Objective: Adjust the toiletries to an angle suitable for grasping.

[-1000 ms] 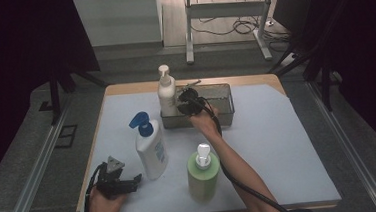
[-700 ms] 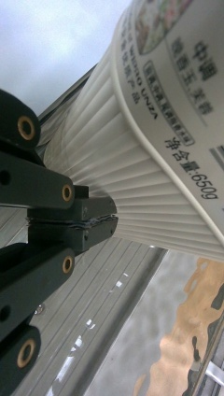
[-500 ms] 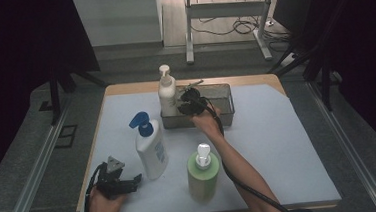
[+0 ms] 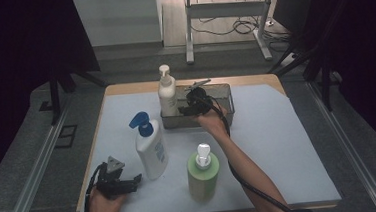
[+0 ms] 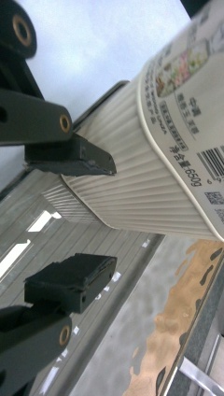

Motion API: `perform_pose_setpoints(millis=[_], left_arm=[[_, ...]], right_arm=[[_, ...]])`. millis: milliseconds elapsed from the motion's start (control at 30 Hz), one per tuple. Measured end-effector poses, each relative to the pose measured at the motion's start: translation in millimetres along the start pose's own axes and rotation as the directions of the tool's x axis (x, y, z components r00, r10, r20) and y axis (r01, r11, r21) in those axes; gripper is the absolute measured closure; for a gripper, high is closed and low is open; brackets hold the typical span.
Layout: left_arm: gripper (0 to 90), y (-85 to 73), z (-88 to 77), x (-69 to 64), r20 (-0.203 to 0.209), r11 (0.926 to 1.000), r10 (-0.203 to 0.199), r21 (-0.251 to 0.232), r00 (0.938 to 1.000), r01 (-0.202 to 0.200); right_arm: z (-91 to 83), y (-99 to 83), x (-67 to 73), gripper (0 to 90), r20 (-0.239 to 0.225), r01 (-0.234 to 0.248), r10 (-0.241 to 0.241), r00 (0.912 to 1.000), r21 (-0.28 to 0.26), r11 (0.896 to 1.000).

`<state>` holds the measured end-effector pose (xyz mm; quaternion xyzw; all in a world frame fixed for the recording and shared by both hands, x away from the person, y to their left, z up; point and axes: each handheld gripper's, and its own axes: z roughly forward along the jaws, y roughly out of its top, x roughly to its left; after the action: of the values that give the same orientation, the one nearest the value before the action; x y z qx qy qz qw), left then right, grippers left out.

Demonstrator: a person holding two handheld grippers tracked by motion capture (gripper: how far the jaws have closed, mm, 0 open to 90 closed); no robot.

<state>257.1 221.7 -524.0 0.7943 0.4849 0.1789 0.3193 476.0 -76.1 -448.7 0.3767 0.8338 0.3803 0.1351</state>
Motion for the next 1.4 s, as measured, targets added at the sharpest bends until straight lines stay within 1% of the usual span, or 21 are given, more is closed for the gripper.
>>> perform_pose_setpoints(millis=[67,133,200,433,533,667,800,833,867,1033,1200,1300,1400], left_arm=[[12.2,0.0,0.0,0.0,0.0,1.0,0.0,0.0,1.0,0.0],[12.2,0.0,0.0,0.0,0.0,1.0,0.0,0.0,1.0,0.0],[12.2,0.0,0.0,0.0,0.0,1.0,0.0,0.0,1.0,0.0],[12.2,-0.1,0.0,0.0,0.0,1.0,0.0,0.0,1.0,0.0],[12.3,-0.1,0.0,0.0,0.0,1.0,0.0,-0.001,1.0,0.0],[12.2,-0.1,0.0,0.0,0.0,1.0,0.0,0.0,1.0,0.0],[12.3,-0.1,0.0,-0.1,0.0,1.0,0.0,-0.001,1.0,0.0],[12.2,-0.1,0.0,-0.1,0.0,1.0,0.0,-0.001,1.0,0.0],[12.2,-0.1,0.0,0.0,0.0,1.0,0.0,0.0,1.0,0.0],[12.3,-0.1,0.0,-0.1,0.0,1.0,0.0,0.0,1.0,0.0],[12.2,-0.1,-0.1,-0.1,-0.001,1.0,0.0,0.0,1.0,0.0],[12.3,-0.1,0.0,-0.1,-0.001,1.0,0.0,-0.001,1.0,0.0],[12.3,-0.1,0.0,-0.1,-0.001,1.0,0.0,-0.001,1.0,0.0]], right_arm=[[-2.4,-0.6,0.0,45.1,-0.007,0.011,-0.011,0.9999,-0.007,1.0],[-4.7,-1.0,0.2,42.5,-0.017,0.012,-0.012,0.9998,-0.01,1.0],[-7.2,-1.3,0.9,40.6,-0.02,0.01,-0.01,0.9998,-0.01,1.0],[-15.4,-3.1,1.8,34.7,-0.031,0.029,-0.029,0.9991,-0.017,0.999],[-21.5,-3.0,2.2,31.9,-0.05,0.043,-0.044,0.9977,-0.025,0.999],[-29.1,-3.2,2.8,28.3,-0.063,0.052,-0.054,0.9965,-0.03,0.998],[-37.0,-4.6,2.0,24.4,-0.054,0.06,-0.062,0.9966,-0.037,0.998],[-40.2,-5.8,1.2,21.9,-0.056,0.066,-0.068,0.9961,-0.035,0.997],[-40.2,-5.8,1.2,21.9,-0.056,0.066,-0.068,0.9961,-0.035,0.997],[-48.7,-10.1,0.7,15.3,-0.06,0.069,-0.072,0.9956,-0.044,0.997],[-58.0,-15.4,0.1,12.9,-0.07,0.067,-0.071,0.995,-0.065,0.996],[-63.8,-18.6,-0.1,10.0,-0.072,0.073,-0.078,0.9943,-0.066,0.995],[-68.9,-22.2,0.0,5.9,-0.081,0.088,-0.092,0.9925,-0.053,0.995]])
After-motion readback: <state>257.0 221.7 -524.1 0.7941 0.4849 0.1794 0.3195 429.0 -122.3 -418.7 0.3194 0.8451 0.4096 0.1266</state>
